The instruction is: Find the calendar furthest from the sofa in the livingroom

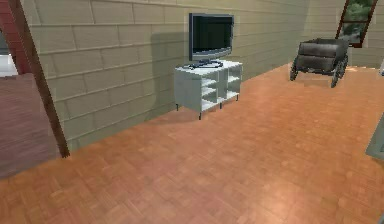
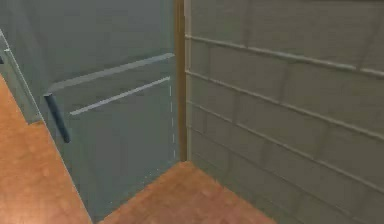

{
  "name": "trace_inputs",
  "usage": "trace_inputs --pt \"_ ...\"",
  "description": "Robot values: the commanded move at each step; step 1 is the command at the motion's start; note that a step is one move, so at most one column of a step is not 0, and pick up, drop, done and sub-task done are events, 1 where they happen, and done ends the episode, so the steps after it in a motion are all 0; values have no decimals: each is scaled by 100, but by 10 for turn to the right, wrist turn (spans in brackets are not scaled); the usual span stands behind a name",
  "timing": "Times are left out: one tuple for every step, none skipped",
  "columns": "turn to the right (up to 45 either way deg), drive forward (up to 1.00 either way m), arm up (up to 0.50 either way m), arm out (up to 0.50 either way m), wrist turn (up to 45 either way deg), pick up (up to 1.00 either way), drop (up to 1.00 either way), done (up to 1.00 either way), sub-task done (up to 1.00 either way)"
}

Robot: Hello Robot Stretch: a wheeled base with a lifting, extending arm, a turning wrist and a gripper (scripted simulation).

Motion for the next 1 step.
trace_inputs --pt "0 100 0 0 0 0 0 0 0"
